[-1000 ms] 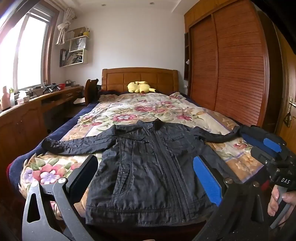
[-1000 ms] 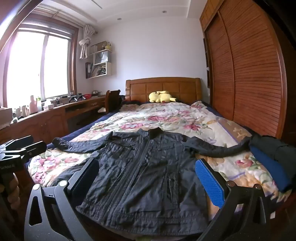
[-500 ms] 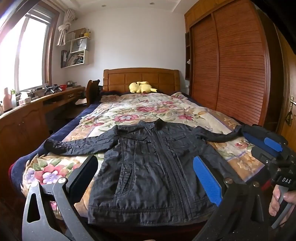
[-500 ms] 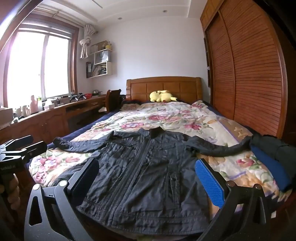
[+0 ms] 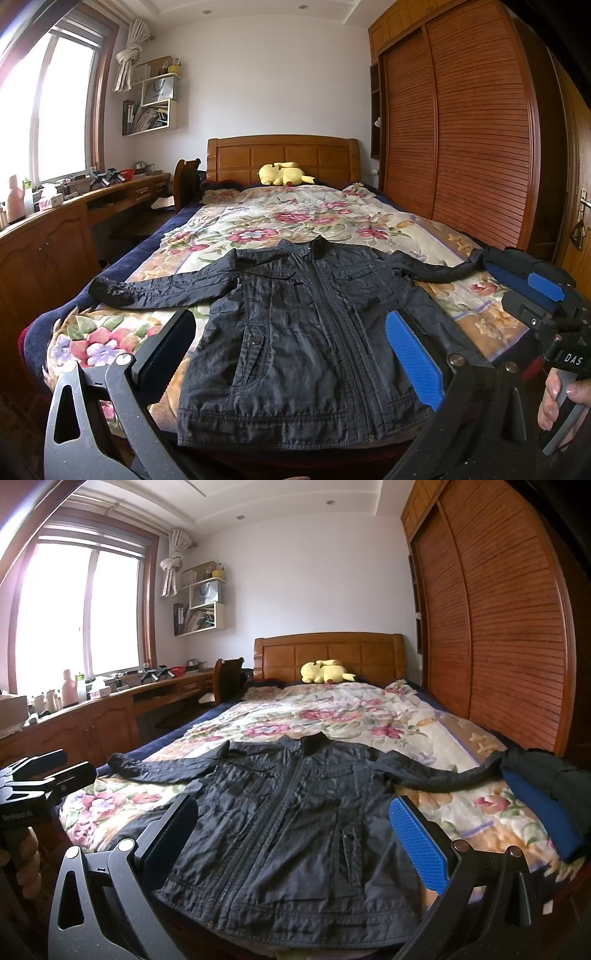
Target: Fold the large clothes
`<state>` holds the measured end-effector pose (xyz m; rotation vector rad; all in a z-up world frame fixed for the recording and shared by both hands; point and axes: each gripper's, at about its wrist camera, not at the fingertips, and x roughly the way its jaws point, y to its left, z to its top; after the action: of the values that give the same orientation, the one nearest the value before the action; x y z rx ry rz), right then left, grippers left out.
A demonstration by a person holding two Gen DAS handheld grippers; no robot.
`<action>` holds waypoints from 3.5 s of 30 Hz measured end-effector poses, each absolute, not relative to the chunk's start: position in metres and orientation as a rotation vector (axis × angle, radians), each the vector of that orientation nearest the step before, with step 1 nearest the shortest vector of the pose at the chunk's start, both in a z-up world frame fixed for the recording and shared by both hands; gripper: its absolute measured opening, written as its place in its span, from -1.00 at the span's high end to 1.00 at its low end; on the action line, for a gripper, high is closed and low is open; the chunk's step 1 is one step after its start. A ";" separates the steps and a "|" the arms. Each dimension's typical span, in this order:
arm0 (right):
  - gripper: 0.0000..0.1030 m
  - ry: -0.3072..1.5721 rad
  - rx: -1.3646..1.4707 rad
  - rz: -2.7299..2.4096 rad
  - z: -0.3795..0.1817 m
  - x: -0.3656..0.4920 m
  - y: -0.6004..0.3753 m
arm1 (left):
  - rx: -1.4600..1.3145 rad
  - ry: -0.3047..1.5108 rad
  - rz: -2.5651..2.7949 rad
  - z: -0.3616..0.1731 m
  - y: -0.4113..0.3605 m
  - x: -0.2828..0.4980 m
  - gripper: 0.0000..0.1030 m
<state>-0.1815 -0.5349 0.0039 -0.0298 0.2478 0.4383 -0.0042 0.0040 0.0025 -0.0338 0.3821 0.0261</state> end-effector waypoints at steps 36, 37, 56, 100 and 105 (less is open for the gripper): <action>-1.00 0.246 -0.015 0.447 0.004 -0.184 -0.535 | -0.024 0.361 0.028 0.009 0.002 -0.018 -1.00; -1.00 0.247 -0.014 0.448 0.004 -0.184 -0.535 | -0.024 0.362 0.029 0.009 0.001 -0.018 -1.00; -1.00 0.271 -0.022 0.481 -0.004 -0.177 -0.529 | -0.043 0.403 0.043 -0.008 0.014 -0.004 -1.00; -1.00 0.447 -0.213 0.680 -0.045 -0.019 -0.408 | -0.124 0.585 0.317 -0.114 0.188 0.072 -1.00; -1.00 0.467 -0.209 0.713 -0.047 0.003 -0.391 | -0.150 0.578 0.367 -0.116 0.214 0.085 -1.00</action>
<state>0.0026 -0.3910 -0.0474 -0.2089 0.4669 0.7125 0.0846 0.2135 -0.1162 -0.1498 0.5783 0.3673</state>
